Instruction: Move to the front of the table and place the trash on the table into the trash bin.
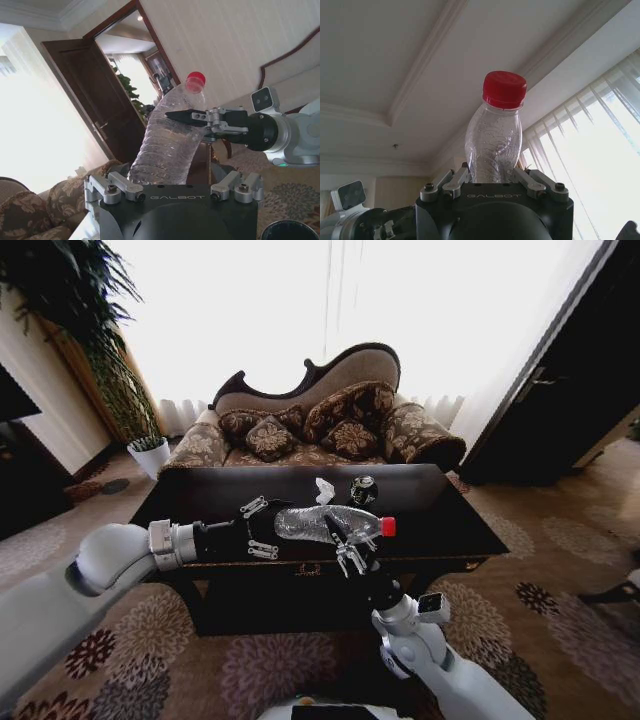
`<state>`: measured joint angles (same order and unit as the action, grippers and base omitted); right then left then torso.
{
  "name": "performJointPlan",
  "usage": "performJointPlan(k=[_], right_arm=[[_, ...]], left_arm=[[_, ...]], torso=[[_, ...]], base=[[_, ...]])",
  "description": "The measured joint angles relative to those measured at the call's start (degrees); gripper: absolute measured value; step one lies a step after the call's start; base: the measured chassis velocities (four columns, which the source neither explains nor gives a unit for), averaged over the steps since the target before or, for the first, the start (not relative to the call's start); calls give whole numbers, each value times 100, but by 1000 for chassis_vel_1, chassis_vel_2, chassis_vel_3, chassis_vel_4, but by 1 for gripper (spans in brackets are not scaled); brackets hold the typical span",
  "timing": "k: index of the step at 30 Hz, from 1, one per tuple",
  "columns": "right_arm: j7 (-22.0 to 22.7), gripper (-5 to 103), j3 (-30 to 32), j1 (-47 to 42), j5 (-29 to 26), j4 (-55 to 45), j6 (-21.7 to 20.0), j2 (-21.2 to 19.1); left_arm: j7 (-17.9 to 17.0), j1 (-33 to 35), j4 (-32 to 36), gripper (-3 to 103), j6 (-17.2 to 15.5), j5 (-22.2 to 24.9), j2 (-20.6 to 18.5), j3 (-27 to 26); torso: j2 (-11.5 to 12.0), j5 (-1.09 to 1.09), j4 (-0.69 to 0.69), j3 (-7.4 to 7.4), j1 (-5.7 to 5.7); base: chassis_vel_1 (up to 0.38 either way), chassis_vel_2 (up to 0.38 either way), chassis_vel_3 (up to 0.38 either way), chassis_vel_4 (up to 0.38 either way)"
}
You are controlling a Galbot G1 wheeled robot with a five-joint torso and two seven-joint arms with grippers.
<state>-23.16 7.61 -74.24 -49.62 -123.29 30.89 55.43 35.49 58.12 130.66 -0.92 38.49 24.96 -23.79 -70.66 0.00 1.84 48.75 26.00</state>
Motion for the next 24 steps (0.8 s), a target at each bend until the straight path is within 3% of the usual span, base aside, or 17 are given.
performJointPlan(k=[3, 7, 10, 12, 15, 17, 20, 22, 24], right_arm=[[-48, 24, 197, -92, -8, -28, 33, -5], [-159, 24, 811, -422, 142, -87, 111, 0], [-344, 24, 1356, -726, 6, -232, 189, -6], [-378, 24, 1425, -764, -36, -257, 201, -10], [-566, 24, 1804, -999, -144, -379, 264, -71], [-588, 24, 1865, -1035, -148, -393, 269, -85], [-668, 24, 2337, -1379, -93, -478, 291, -216], [-673, 24, 2447, -1455, -68, -489, 308, -242], [-826, 24, 2756, -1633, -46, -493, 371, -334]], left_arm=[[-71, 69, 34, 96, 34, 22, 107, -63], [-339, 152, 46, 100, -8, 432, 540, -393], [-430, 423, 74, 100, -119, 773, 983, -1221], [-429, 494, 87, 100, -134, 789, 1048, -1409], [-420, 979, 247, 100, -217, 878, 1386, -2367], [-422, 1050, 273, 100, -227, 895, 1444, -2485], [-440, 1528, 384, 100, -256, 938, 2076, -3286], [-442, 1629, 389, 100, -255, 937, 2259, -3450], [-443, 2047, 392, 100, -184, 918, 2954, -4160]], torso=[[0, -1, 0, 0, 0], [0, -2, 3, 0, 0], [0, -1, 4, 0, 0], [0, -1, 4, 0, 0], [0, -1, 1, 0, 0], [1, -2, 1, 0, 0], [0, 1, 3, 0, 0], [0, -2, 2, 0, 0], [0, -2, 4, 0, 0]], base=[[0, 0, 0, 0], [0, 0, 0, 0], [0, 0, 0, 0], [0, 0, 0, 0], [0, 0, 0, 0], [0, 0, 0, 0], [0, 0, 0, 0], [0, 0, 0, 0], [0, 0, 0, 0]])
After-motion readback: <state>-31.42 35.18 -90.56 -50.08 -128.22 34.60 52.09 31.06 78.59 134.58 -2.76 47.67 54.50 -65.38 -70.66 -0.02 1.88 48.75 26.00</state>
